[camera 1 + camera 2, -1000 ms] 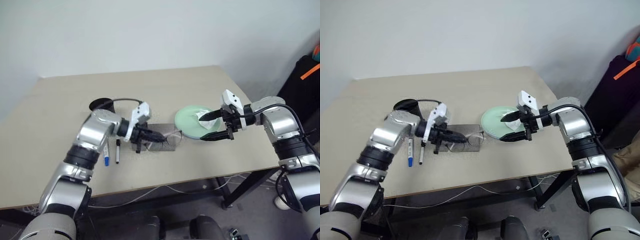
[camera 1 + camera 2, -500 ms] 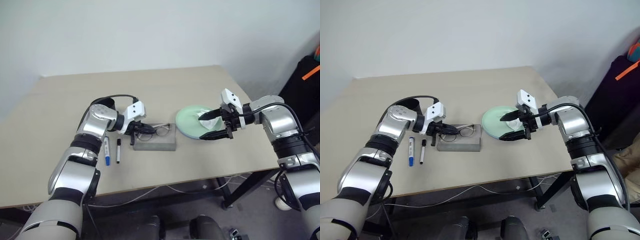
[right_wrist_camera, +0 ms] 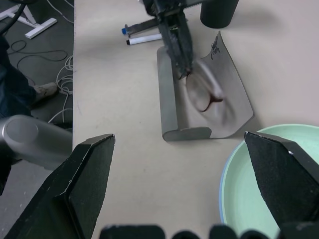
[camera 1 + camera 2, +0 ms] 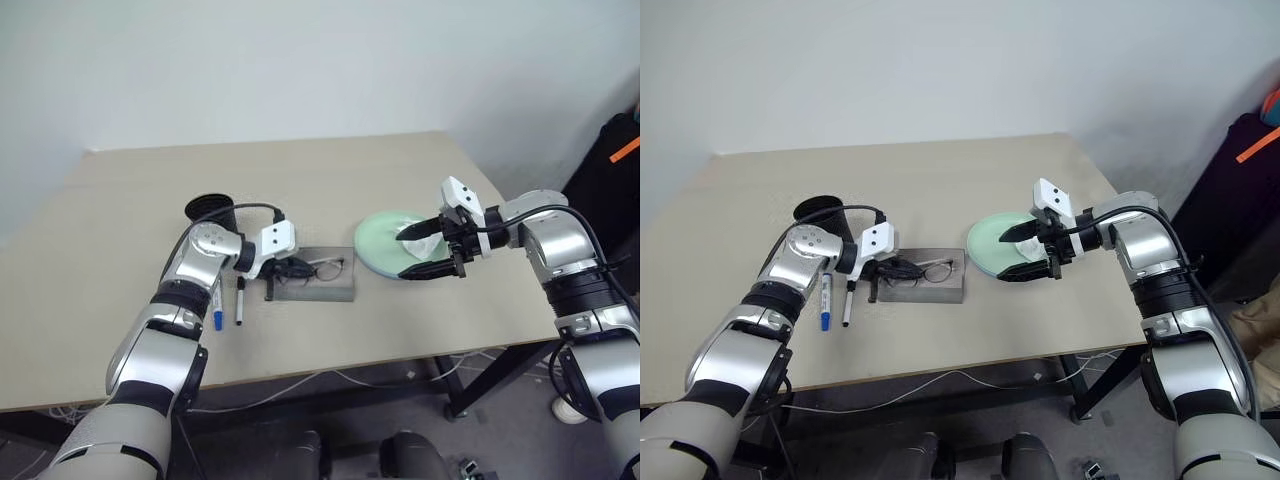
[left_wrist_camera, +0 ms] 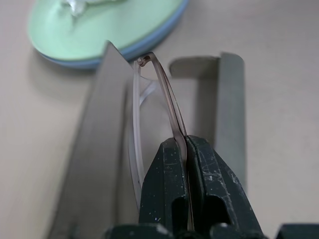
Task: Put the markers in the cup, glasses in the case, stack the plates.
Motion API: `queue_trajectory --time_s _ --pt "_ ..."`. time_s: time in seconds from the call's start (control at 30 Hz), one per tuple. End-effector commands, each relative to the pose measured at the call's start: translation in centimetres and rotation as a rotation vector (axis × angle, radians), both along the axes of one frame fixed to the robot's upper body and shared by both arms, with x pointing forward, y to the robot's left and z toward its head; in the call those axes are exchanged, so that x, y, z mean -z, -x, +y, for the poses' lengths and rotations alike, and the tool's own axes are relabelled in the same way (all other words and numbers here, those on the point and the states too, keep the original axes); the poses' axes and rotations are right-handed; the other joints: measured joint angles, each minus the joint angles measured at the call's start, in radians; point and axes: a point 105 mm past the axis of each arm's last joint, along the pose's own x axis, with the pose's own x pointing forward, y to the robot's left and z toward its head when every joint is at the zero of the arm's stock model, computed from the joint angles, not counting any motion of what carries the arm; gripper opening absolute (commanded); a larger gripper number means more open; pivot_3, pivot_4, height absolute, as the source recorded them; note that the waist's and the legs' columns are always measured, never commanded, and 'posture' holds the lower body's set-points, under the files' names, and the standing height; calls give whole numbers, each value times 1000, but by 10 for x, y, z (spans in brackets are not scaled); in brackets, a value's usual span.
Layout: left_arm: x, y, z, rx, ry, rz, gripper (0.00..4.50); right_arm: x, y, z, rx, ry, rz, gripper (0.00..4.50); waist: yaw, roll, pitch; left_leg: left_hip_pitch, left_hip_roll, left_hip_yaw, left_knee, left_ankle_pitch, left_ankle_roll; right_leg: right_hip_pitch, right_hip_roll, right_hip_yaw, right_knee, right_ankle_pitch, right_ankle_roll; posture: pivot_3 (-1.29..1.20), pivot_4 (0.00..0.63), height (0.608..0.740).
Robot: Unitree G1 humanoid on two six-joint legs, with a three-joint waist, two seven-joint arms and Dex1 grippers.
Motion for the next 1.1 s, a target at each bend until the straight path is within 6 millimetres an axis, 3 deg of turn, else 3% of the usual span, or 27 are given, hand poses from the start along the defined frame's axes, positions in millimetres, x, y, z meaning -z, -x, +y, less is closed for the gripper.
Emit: queue_trajectory --time_s 0.03,0.47,0.7,1.07,1.1 --pt "-11 5 -2 59 16 -2 19 -13 0 3 -12 -23 -45 4500 1 0 0 0 0 0 0 0 0 0 0 0 0 0 0 0 0 739" --pt "-30 15 0 92 81 168 19 -10 -1 4 -9 -16 -47 4500 0 0 0 0 0 0 0 0 0 0 0 0 0 0 0 0 0 739" --pt "-27 23 2 103 58 251 19 -10 -1 4 -7 -14 -49 4500 0 0 0 0 0 0 0 0 0 0 0 0 0 0 0 0 0 739" --pt "-18 18 1 71 43 179 19 -10 -2 4 -1 -17 -51 4500 1 0 0 0 0 0 0 0 0 0 0 0 0 0 0 0 0 739" --pt "-18 18 0 70 43 177 230 -10 -3 4 -1 -17 -52 4500 0 0 0 0 0 0 0 0 0 0 0 0 0 0 0 0 0 739"
